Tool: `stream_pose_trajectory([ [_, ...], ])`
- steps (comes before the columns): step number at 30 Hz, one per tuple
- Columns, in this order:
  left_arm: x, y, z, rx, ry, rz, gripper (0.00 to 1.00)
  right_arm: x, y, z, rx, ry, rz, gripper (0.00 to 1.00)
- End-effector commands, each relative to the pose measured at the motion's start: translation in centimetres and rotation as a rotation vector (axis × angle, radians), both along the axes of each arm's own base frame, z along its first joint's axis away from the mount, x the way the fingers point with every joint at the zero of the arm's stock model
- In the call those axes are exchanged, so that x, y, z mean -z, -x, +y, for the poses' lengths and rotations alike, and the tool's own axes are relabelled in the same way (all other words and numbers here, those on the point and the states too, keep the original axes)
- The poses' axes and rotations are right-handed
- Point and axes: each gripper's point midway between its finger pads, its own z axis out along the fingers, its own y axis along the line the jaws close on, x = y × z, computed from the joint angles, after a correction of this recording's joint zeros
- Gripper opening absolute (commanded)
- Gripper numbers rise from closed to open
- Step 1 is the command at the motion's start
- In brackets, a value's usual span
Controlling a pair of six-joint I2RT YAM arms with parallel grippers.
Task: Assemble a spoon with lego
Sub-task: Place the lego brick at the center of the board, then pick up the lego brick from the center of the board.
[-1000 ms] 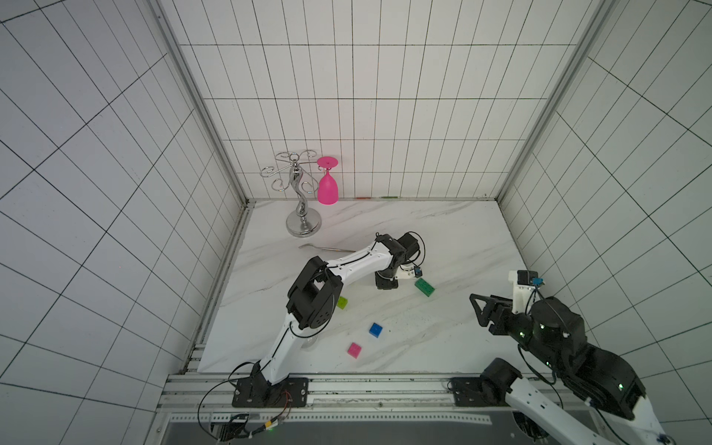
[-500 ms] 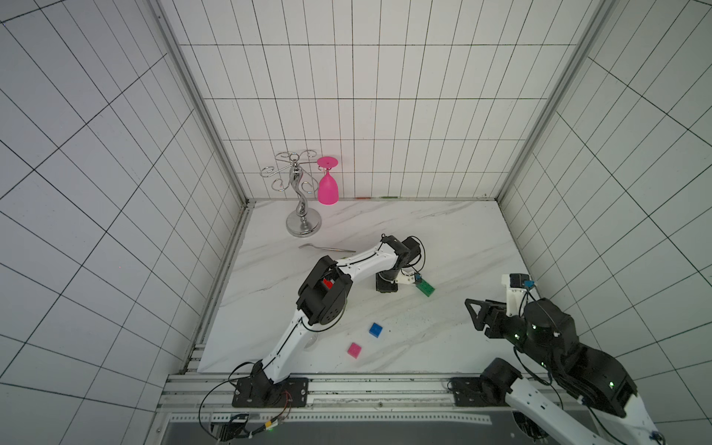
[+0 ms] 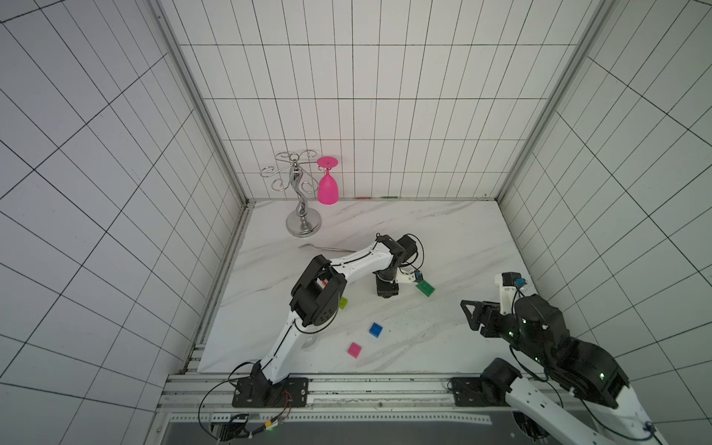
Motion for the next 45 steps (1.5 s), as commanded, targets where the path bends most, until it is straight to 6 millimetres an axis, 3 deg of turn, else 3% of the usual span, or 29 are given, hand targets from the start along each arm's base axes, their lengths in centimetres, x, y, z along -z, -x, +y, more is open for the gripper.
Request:
stream_pose_trajectory([
  [1, -7.8, -1.6, -0.5, -0.092, 0.249, -0.09, 0.62, 0.8, -0.2, 0.2, -0.014, 0.051, 0.048, 0.73],
  [5, -15.2, -2.0, 1.9, -0.232, 0.491, -0.193, 0.63, 2.3, -1.2, 1.6, -0.036, 0.083, 0.133, 0.73],
  [8, -21.7, -2.8, 6.2, -0.45, 0.701, -0.325, 0.64, 4.3, -2.1, 3.6, -0.081, 0.1, 0.206, 0.71],
  [9, -23.8, -2.6, 8.1, -0.539, 0.782, -0.357, 0.68, 5.0, -2.4, 4.3, -0.095, 0.106, 0.227, 0.7],
  [11, -27.4, -1.9, 12.1, -0.73, 0.936, -0.415, 0.86, 6.4, -2.7, 5.9, -0.115, 0.128, 0.264, 0.7],
  [13, -29.6, -0.1, 15.9, -0.888, 1.056, -0.455, 0.98, 7.6, -3.0, 7.8, -0.11, 0.144, 0.278, 0.7],
  [14, -30.1, 1.4, 17.5, -0.935, 1.098, -0.48, 0.99, 8.4, -3.1, 9.0, -0.089, 0.127, 0.295, 0.7],
  [17, -30.0, 5.5, 20.8, -1.007, 1.222, -0.556, 0.99, 10.8, -2.9, 14.0, -0.058, -0.019, 0.387, 0.7],
  [19, -29.5, 7.8, 23.0, -1.064, 1.317, -0.604, 0.99, 12.4, -2.8, 16.3, -0.01, -0.061, 0.447, 0.68],
  [23, -28.1, 11.3, 26.4, -1.137, 1.424, -0.677, 0.99, 14.9, -2.7, 17.7, 0.142, 0.036, 0.525, 0.63],
  [26, -28.6, 13.0, 28.0, -1.151, 1.47, -0.733, 0.99, 16.3, -2.6, 18.8, 0.197, 0.063, 0.552, 0.61],
  [35, -29.5, 14.2, 27.8, -1.087, 1.513, -0.734, 0.99, 17.6, -2.0, 23.1, 0.239, 0.063, 0.596, 0.6],
  [45, -29.6, 14.7, 27.6, -1.063, 1.511, -0.715, 0.99, 20.0, -0.4, 22.7, 0.342, 0.162, 0.698, 0.57],
])
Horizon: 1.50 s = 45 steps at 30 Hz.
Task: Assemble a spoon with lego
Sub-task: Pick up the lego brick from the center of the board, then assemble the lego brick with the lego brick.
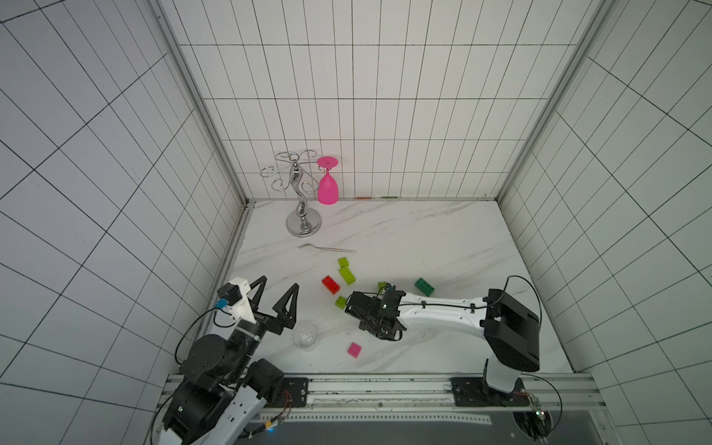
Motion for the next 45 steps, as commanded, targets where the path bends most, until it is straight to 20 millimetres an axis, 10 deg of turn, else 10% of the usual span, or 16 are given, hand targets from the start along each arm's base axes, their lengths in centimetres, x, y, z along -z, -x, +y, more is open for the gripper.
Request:
stream_pose_trajectory([
  [1, -0.6, 0.6, 0.3, 0.001, 0.0, -0.019, 0.99, 0.9, 0.8, -1.1, 0.055, 0.066, 0.043, 0.57],
  [12, -0.6, 0.6, 0.1, 0.016, -0.003, -0.018, 0.99, 1.3, 0.3, -0.3, 0.008, 0.108, 0.046, 0.32],
  [25, -0.5, 0.6, -0.2, 0.03, -0.005, -0.01, 0.99, -6.7, -7.3, -3.0, -0.353, 0.257, -0.162, 0.27],
  [34, -0.3, 0.4, -0.6, 0.041, -0.013, 0.0, 0.99, -5.4, -12.8, -3.3, -0.461, 0.26, -0.132, 0.26],
  [45, -0.1, 0.3, -0.8, 0.049, -0.018, 0.009, 0.99, -3.0, -14.8, -2.4, -0.49, 0.231, -0.124, 0.27],
])
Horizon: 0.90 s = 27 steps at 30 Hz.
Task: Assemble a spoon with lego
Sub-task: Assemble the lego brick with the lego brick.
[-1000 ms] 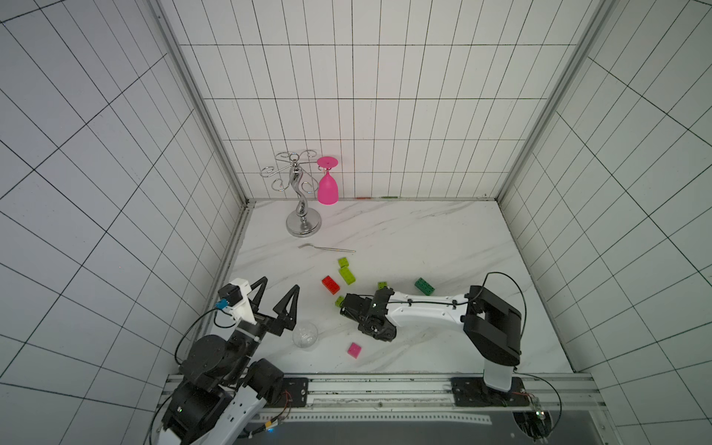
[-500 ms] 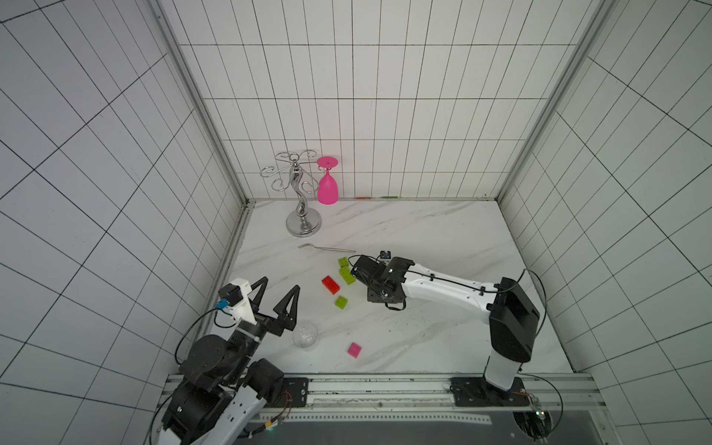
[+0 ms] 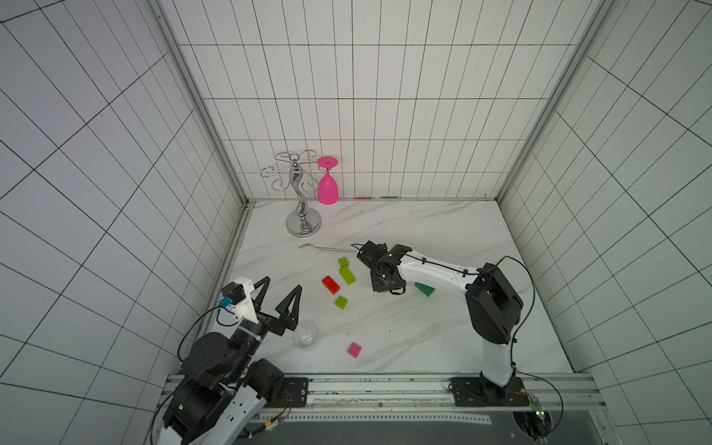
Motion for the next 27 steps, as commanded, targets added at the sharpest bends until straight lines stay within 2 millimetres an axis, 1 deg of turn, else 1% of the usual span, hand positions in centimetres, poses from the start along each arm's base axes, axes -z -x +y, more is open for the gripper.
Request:
stream_pose_trajectory([
  [1, -0.5, 0.2, -0.1, 0.014, -0.007, -0.006, 0.99, -0.5, -1.3, 1.3, -0.026, -0.036, -0.024, 0.27],
  [3, -0.5, 0.2, -0.2, 0.016, -0.008, -0.005, 0.99, -0.2, -1.5, 1.4, -0.026, -0.042, -0.02, 0.27],
  [9, -0.4, 0.2, -0.3, 0.021, -0.009, -0.004, 0.99, 0.8, -1.8, 0.6, 0.025, -0.044, 0.003, 0.27],
  [16, -0.5, 0.3, -0.3, 0.023, -0.008, -0.007, 0.99, 2.0, -1.8, 0.6, 0.023, -0.05, 0.031, 0.27],
  [22, -0.5, 0.3, -0.3, 0.024, -0.009, -0.008, 0.99, 2.0, -1.5, 0.9, 0.04, -0.08, 0.053, 0.27],
  [27, -0.5, 0.3, -0.3, 0.024, -0.008, -0.009, 0.99, 2.0, -1.1, 0.5, 0.063, -0.073, 0.065, 0.27],
])
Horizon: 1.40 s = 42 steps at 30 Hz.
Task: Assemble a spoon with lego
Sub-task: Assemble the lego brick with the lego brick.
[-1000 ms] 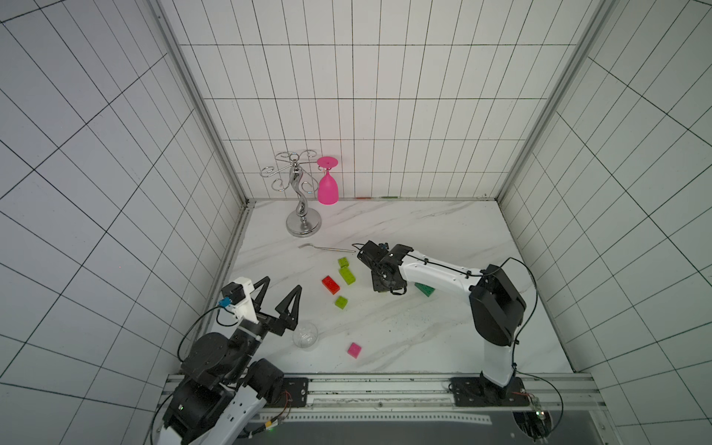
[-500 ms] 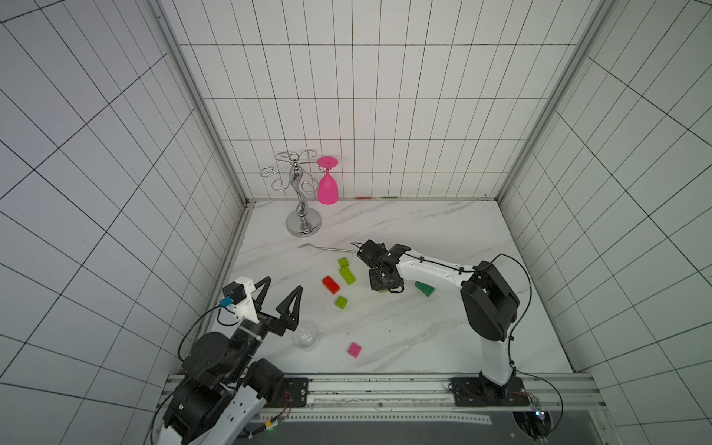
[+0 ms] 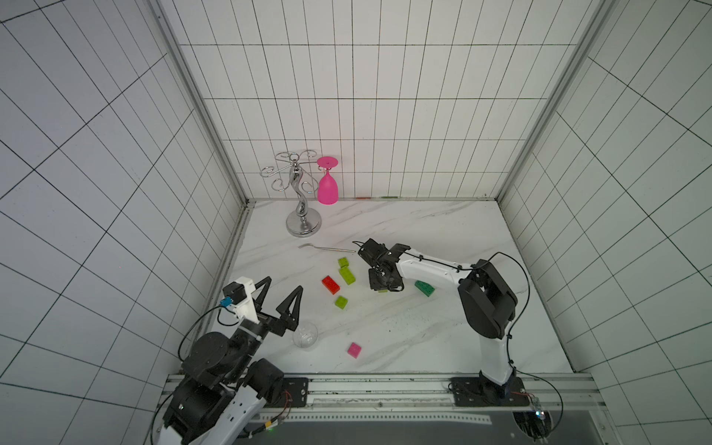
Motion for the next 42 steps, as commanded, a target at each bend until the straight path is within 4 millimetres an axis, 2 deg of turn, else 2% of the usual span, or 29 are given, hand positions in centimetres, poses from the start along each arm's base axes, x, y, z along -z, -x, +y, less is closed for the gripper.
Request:
stream_pose_trajectory([
  [1, -0.5, 0.3, -0.1, 0.011, -0.008, -0.01, 0.99, 0.4, 0.0, -0.4, 0.032, 0.012, 0.024, 0.27],
  [10, -0.6, 0.3, 0.0, 0.011, -0.006, -0.013, 0.99, 3.1, -0.6, -1.6, 0.066, 0.042, 0.071, 0.27],
  [14, -0.6, 0.3, -0.1, 0.013, -0.006, -0.014, 0.99, 4.4, 0.4, -1.7, 0.069, 0.047, 0.136, 0.27],
  [18, -0.6, 0.3, -0.1, 0.013, -0.008, -0.014, 0.99, 6.5, 1.8, -2.1, 0.083, 0.053, 0.22, 0.29],
  [22, -0.6, 0.3, 0.0, 0.01, -0.009, -0.015, 0.99, 6.9, 1.7, -2.9, 0.107, 0.085, 0.221, 0.31],
  [26, -0.5, 0.2, -0.1, 0.011, -0.011, -0.011, 0.99, 5.8, 1.0, -2.7, 0.112, 0.07, 0.194, 0.34],
  [31, -0.4, 0.1, 0.0, 0.005, -0.014, -0.004, 0.99, 3.0, -0.4, -2.1, 0.09, 0.042, 0.135, 0.42],
  [36, -0.3, -0.1, 0.0, -0.001, -0.02, 0.006, 0.99, 0.0, -1.4, -1.5, 0.074, 0.0, 0.086, 0.64],
  [39, -0.1, -0.3, -0.1, -0.004, -0.025, 0.017, 0.99, -2.4, -1.4, -1.4, 0.06, -0.023, 0.064, 0.71],
  [42, 0.2, -0.5, -0.3, 0.001, -0.034, 0.034, 0.99, -5.7, -1.0, -1.6, 0.031, -0.067, 0.015, 0.78],
])
